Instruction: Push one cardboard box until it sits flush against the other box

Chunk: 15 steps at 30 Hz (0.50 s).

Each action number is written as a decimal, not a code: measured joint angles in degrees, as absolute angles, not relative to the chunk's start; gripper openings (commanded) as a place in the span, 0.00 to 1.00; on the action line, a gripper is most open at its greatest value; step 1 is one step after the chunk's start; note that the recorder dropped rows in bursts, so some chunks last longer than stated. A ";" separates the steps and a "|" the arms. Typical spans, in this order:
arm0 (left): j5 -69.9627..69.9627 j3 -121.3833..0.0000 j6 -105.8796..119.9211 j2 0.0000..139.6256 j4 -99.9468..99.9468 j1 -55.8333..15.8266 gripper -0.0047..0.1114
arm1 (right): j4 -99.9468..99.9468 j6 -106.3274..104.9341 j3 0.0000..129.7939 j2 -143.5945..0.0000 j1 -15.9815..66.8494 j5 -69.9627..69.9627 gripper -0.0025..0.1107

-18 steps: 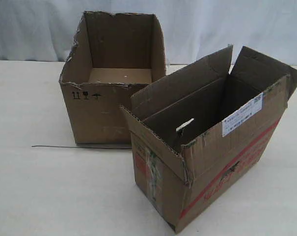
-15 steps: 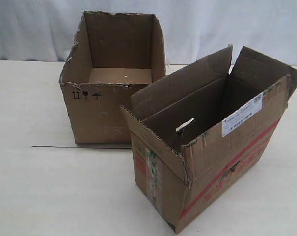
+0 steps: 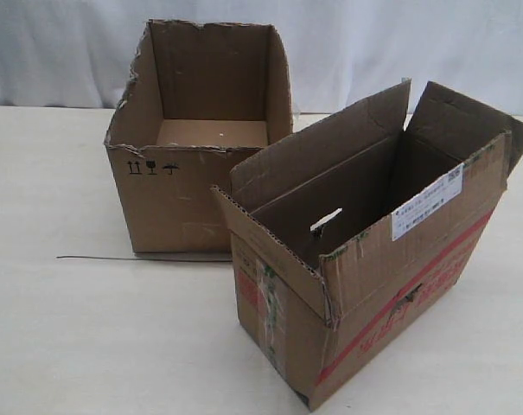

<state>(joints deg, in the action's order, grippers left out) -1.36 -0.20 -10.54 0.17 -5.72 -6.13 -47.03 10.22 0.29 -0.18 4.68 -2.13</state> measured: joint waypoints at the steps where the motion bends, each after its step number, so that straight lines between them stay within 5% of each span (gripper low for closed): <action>1: -1.36 -0.20 -10.54 0.17 -5.72 -6.13 0.04 | -47.47 10.22 0.29 -0.18 4.68 -2.08 0.07; 7: -1.36 -0.20 -10.54 0.17 -5.72 -6.13 0.04 | -45.66 10.11 1.75 -0.30 4.68 -2.56 0.07; 15: -1.36 -0.20 -10.54 0.17 -5.72 -6.13 0.04 | -26.63 10.00 20.60 -14.29 4.68 -18.69 0.07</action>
<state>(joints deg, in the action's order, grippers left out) -1.36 -0.20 -10.54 0.17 -5.72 -6.13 -26.63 10.00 20.60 -14.29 4.68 -18.69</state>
